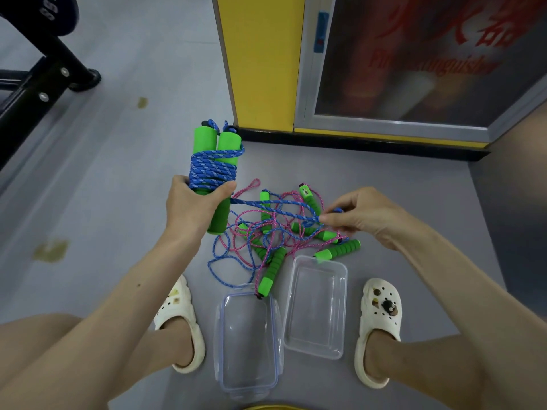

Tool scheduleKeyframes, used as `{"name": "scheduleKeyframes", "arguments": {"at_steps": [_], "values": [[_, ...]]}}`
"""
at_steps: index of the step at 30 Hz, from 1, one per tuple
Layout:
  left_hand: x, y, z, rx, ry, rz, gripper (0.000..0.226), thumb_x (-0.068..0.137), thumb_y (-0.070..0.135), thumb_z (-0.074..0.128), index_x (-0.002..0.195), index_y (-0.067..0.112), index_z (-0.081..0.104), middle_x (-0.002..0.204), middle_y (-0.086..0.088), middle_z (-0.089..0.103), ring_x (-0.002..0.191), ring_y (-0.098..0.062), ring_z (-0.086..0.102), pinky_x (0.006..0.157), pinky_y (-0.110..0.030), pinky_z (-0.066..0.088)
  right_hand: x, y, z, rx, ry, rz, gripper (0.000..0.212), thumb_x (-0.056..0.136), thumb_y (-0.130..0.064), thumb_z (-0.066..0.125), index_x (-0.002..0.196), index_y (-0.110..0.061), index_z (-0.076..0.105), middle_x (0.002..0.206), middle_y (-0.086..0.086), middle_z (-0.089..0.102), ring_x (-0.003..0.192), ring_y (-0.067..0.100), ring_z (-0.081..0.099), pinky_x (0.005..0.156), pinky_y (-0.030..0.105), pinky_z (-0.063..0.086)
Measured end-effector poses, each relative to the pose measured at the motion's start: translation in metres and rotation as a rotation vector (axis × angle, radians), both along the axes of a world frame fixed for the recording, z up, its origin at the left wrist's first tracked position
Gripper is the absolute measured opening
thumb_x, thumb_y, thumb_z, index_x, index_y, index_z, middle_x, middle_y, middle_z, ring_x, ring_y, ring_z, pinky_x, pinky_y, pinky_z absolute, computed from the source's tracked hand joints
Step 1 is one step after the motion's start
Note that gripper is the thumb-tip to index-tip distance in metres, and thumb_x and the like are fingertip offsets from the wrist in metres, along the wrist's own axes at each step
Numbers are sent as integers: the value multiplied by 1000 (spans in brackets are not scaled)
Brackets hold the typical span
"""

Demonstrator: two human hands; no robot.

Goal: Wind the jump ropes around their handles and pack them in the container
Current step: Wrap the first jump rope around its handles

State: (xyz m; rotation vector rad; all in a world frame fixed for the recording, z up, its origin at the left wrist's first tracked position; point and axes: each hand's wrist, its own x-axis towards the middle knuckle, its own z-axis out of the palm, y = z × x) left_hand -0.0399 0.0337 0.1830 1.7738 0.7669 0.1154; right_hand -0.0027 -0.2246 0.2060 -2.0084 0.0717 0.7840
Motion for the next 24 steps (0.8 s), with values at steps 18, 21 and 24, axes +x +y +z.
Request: {"name": "scheduleKeyframes", "arguments": {"at_steps": [18,21,24], "values": [[0,-4,1,-88,42,25,62,63,44,85,107,19,49,107,-8,65,91,-33,68,81,-53,56,10,-5,-10,885,480,-881,25,97,-20,46,76,-11,57,90,9,62,85,19,61,73,31,45],[2,-7,3,-153,27,48,59,66,39,85,108,17,50,107,-10,67,91,-34,69,82,-53,56,10,-4,-11,944,455,-961,29,98,-20,44,73,-10,54,87,12,63,83,23,60,71,32,47],[4,-8,6,-168,8,67,58,68,37,84,109,17,48,107,-11,66,91,-33,69,82,-53,56,9,-4,-6,958,412,-873,26,91,-23,55,68,-11,52,72,14,66,74,24,62,62,32,51]]}}
